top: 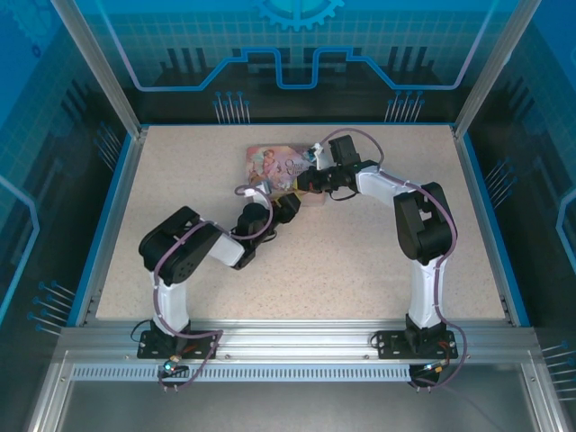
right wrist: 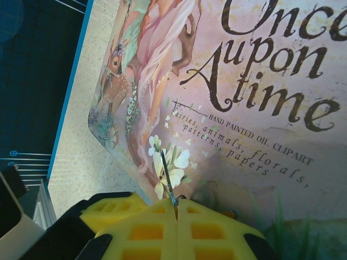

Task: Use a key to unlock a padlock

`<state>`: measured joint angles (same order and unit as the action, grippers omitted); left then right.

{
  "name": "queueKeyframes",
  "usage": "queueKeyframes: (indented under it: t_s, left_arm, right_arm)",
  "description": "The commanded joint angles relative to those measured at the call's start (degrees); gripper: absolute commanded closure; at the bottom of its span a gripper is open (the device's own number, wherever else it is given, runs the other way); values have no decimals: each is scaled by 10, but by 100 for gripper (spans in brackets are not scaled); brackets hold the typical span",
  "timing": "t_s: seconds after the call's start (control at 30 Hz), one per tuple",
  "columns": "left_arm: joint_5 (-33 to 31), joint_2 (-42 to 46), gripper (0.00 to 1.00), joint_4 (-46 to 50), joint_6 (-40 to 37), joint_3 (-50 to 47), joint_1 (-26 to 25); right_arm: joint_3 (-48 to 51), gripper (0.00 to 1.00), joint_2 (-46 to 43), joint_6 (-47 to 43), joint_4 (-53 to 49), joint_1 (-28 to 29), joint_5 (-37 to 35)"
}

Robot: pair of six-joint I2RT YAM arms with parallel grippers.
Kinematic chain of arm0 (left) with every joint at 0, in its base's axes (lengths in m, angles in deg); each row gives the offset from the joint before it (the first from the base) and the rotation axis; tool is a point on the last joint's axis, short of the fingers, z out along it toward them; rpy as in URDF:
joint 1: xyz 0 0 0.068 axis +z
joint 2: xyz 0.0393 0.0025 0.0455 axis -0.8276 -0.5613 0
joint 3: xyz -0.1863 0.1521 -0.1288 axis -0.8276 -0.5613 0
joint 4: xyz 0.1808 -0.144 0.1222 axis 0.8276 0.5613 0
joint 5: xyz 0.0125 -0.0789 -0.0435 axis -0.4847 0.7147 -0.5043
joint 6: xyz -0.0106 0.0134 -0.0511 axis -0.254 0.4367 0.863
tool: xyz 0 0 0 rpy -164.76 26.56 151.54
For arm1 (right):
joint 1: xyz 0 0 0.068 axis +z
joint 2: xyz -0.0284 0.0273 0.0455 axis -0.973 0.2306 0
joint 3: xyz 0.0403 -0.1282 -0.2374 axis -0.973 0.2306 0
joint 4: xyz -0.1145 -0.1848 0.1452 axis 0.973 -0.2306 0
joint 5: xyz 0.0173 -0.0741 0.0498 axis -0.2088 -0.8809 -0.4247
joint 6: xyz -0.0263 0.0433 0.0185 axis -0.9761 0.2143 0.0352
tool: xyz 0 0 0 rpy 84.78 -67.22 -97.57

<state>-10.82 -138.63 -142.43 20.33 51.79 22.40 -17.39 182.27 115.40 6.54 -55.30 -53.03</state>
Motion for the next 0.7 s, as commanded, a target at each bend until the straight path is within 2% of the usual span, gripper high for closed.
queueKeyframes:
  t_s: [0.0,0.27,0.47,0.67]
  left_arm:
    - [-18,62,41,28,-56,-20,-1]
    - [-5,72,34,33,-58,-51,18]
    - [-10,119,26,57,-70,-83,42]
    - [-5,235,14,266,-124,-50,91]
  right_arm:
    - [16,100,1,-11,-48,8,-8]
    - [-1,100,-36,-34,-51,5,1]
    - [-57,100,-8,-31,-63,-1,13]
    - [-102,100,30,-23,-64,-8,10]
